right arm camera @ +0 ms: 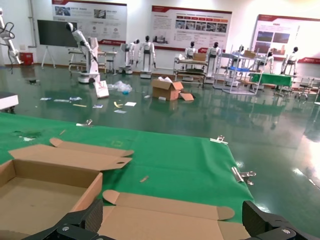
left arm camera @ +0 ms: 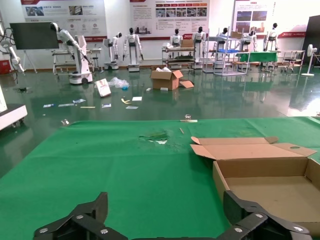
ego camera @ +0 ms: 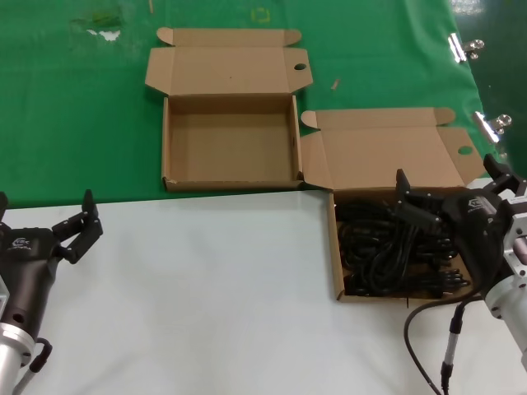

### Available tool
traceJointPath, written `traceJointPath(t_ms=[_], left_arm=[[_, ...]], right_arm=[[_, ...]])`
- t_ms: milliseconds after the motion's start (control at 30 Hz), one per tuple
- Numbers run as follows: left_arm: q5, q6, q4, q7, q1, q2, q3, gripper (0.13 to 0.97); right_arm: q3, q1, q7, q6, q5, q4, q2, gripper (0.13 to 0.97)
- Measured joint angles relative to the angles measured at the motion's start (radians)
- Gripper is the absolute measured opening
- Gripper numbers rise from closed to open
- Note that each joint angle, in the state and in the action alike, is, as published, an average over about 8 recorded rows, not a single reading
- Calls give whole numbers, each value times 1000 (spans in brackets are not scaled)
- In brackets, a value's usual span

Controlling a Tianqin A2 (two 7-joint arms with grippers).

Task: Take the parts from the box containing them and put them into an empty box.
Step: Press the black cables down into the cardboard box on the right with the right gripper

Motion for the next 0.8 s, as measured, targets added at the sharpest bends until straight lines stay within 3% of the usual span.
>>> traceJointPath(t_ms=[400,567,700,800], left_arm=[[0,0,0,0,0,0,0,629],[0,0,0,0,0,0,0,495],[0,0,0,0,0,0,0,495],[0,0,0,0,0,0,0,426]], right_arm=[[-12,15,-26,-125,2,-20,88,966],[-11,57,-67,-251,19,-40,164,966],[-15,112,-114,-374,37,-63,234,966],[-27,161,-162,-481,50,-86,289,966]])
